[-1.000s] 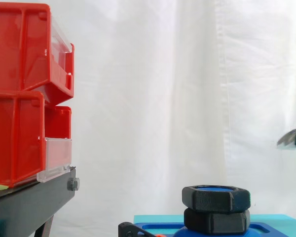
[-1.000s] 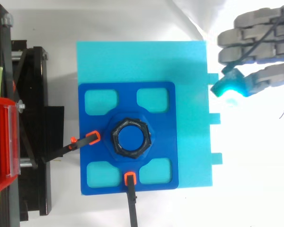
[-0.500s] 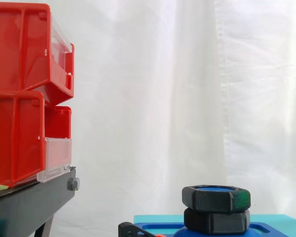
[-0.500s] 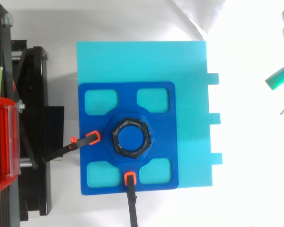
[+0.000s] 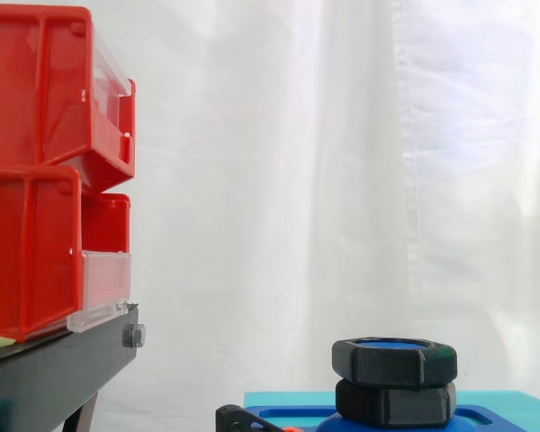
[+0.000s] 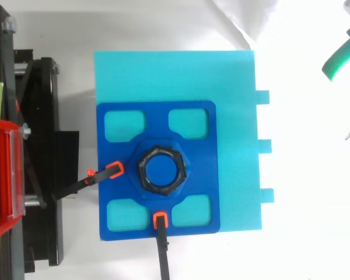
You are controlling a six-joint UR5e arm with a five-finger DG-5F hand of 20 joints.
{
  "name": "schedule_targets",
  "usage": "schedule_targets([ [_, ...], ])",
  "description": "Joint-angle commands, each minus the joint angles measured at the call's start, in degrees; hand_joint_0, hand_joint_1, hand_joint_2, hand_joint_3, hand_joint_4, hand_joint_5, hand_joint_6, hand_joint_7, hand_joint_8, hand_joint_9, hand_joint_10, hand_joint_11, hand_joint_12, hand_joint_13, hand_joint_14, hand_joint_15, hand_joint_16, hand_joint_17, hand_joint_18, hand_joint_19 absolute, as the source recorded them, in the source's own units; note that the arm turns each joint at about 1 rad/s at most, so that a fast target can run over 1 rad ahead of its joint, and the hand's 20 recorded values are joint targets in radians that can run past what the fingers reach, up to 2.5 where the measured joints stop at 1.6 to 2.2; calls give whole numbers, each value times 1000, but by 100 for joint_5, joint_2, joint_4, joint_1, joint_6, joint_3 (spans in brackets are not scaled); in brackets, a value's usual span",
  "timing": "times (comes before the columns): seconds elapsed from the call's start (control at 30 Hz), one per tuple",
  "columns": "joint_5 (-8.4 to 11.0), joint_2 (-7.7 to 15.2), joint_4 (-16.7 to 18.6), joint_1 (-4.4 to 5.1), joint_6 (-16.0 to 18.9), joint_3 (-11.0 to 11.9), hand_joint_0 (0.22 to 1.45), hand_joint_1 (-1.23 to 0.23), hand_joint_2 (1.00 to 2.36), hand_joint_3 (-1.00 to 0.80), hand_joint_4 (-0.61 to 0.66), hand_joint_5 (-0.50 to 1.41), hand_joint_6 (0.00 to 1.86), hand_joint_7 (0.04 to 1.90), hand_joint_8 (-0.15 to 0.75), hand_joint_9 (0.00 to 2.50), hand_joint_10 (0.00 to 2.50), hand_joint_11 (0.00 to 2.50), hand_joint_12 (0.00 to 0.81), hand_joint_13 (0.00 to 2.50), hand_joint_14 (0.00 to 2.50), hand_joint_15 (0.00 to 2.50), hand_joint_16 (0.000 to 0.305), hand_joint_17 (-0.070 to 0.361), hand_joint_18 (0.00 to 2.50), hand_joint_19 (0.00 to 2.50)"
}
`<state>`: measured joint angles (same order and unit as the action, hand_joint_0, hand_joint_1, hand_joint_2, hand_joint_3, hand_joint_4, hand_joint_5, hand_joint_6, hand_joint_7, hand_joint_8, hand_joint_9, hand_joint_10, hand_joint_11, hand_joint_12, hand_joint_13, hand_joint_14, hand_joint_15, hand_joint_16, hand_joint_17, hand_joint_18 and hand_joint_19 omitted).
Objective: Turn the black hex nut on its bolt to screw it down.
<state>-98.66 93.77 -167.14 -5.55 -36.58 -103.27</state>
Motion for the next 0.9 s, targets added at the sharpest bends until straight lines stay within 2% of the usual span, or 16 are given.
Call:
schedule_targets([
  [0.0,-4,1,6,2,1426,0,419,-343,1000,-500,144,-264,500,552,234,0,0,0,378,0,0,0,64,143,0,92],
  [0.27,14,1,-3,2,1373,0,417,-342,1000,-500,148,-261,500,555,246,0,0,0,384,1,0,0,64,144,0,102],
  [0.37,5,1,-3,2,1373,0,423,-351,1000,-500,67,-258,501,566,234,1,0,0,378,5,0,0,63,142,0,102],
  [0.87,14,1,-11,2,1373,0,424,-344,1000,-500,79,-258,501,606,224,0,0,0,376,0,0,0,62,140,0,91],
])
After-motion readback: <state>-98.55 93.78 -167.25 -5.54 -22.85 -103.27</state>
